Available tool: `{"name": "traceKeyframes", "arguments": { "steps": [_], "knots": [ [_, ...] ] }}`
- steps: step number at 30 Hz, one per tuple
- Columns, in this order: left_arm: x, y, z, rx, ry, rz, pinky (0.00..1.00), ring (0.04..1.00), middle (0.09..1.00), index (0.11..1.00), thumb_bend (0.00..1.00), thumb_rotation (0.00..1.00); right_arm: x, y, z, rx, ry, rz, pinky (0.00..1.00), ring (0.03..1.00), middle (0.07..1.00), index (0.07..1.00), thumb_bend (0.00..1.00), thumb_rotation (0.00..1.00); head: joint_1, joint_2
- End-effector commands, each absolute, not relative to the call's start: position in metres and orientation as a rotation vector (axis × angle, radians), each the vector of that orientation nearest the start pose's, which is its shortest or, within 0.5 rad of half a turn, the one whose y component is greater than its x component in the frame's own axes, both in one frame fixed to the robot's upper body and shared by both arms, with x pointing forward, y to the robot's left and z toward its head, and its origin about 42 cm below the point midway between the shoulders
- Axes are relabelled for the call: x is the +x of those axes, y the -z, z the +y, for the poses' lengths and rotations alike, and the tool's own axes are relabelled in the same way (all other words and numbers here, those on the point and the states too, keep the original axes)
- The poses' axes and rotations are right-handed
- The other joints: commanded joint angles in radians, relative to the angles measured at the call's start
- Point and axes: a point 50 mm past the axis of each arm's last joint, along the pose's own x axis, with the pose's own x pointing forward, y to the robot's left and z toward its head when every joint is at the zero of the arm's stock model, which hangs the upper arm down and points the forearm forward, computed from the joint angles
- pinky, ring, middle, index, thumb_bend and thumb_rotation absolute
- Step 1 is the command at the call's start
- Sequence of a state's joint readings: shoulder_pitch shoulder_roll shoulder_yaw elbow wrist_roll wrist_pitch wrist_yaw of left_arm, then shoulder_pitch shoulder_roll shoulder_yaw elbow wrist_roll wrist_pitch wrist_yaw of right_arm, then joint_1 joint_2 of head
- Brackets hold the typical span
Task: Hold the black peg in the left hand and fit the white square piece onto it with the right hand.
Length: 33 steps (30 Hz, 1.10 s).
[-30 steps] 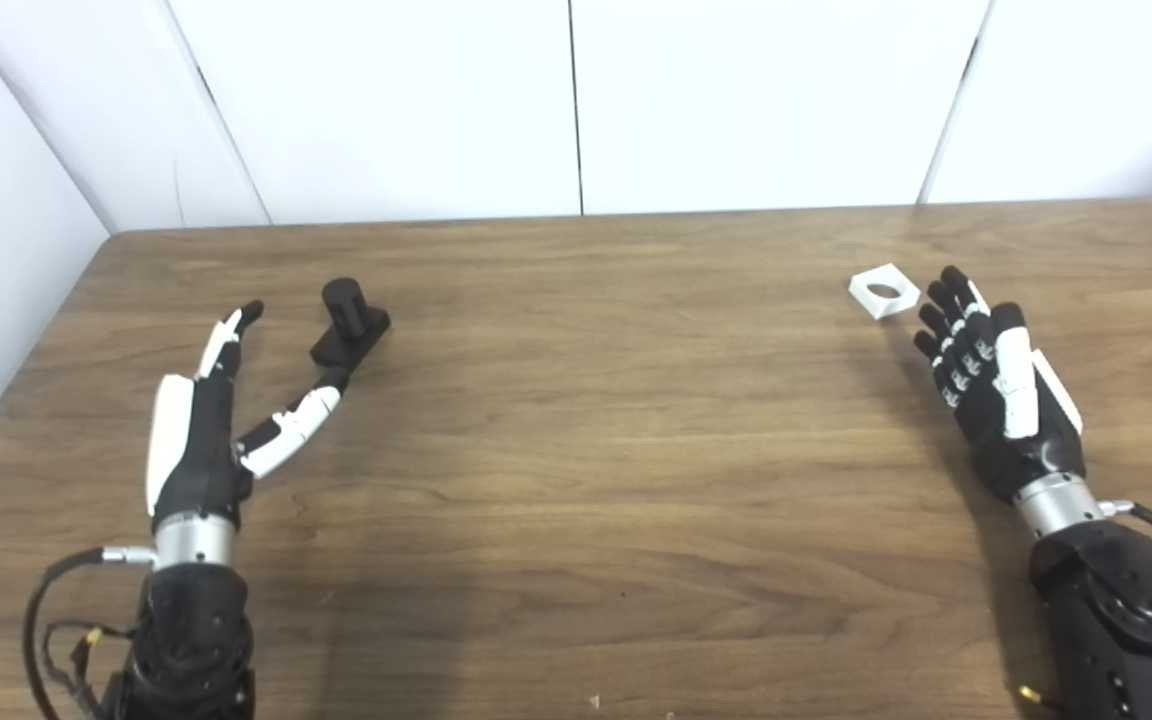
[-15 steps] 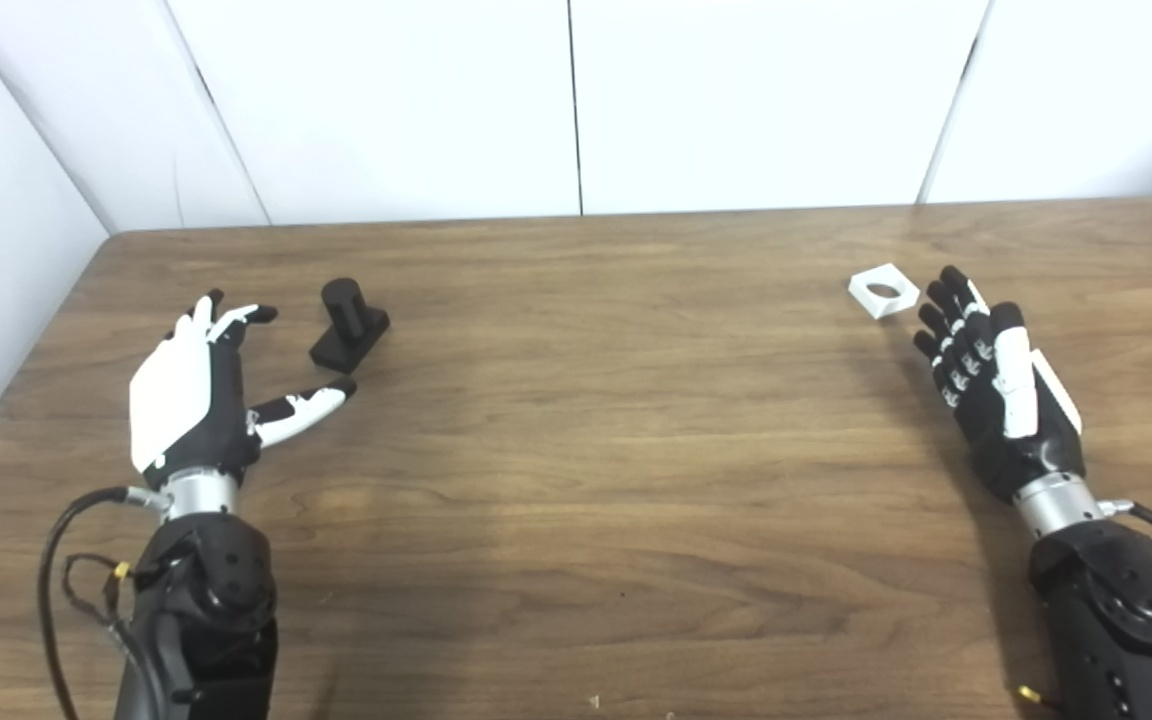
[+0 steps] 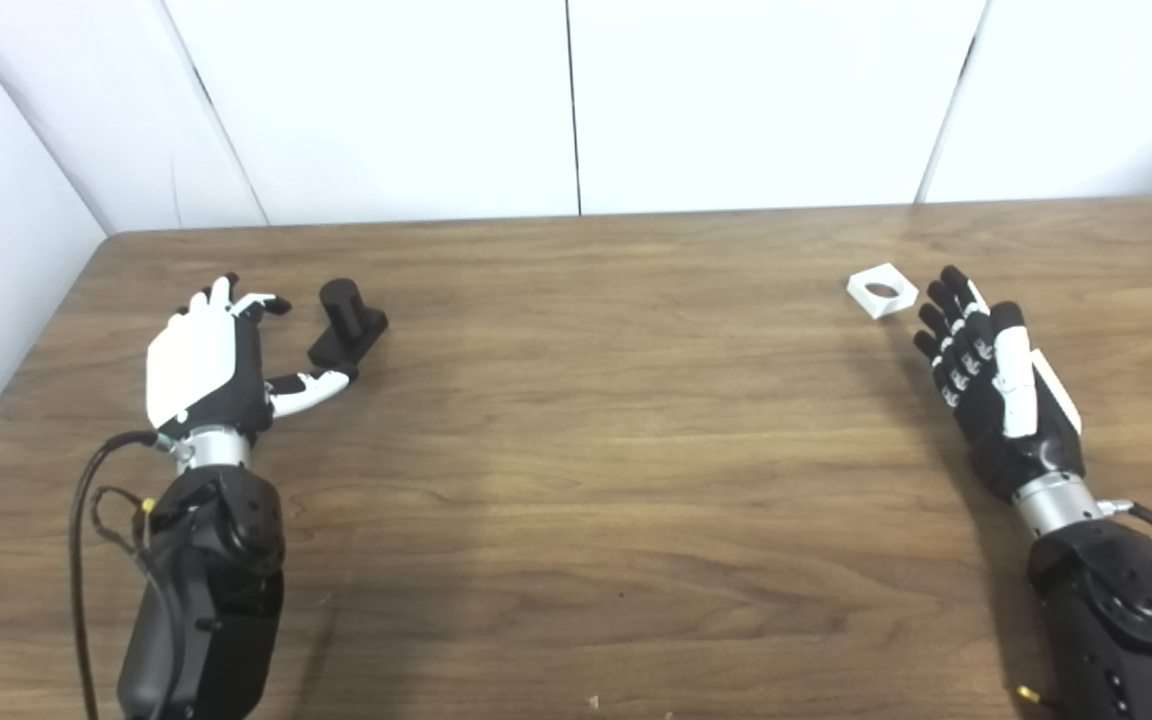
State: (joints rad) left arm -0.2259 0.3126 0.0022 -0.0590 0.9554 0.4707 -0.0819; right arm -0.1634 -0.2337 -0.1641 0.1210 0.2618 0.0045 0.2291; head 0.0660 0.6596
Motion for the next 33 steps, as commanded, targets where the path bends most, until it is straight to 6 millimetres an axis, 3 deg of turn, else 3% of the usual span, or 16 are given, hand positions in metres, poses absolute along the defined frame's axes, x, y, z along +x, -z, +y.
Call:
{"name": "traceKeyframes", "arguments": {
  "steps": [1, 16, 33],
  "knots": [
    [0.368, -0.209, 0.324, 1.217, -0.387, 0.079, 1.0, 1.0, 1.0, 0.758, 0.77, 0.41, 0.328, -0.112, -0.311, 0.079, -0.072, -0.037, 1.0, 1.0, 1.0, 1.0, 0.6, 1.0, -0.001, 0.001],
    [0.41, -0.208, 0.324, 1.276, -0.344, 0.122, 1.0, 1.0, 1.0, 0.783, 0.76, 0.44, 0.325, -0.11, -0.315, 0.078, -0.054, -0.029, 1.0, 1.0, 1.0, 1.0, 0.6, 1.0, -0.016, -0.014],
    [0.424, -0.203, 0.323, 1.331, -0.304, 0.163, 1.0, 1.0, 0.981, 0.74, 0.75, 0.44, 0.323, -0.113, -0.321, 0.084, -0.054, -0.036, 1.0, 1.0, 1.0, 1.0, 0.6, 1.0, -0.011, -0.012]
  ]
}}
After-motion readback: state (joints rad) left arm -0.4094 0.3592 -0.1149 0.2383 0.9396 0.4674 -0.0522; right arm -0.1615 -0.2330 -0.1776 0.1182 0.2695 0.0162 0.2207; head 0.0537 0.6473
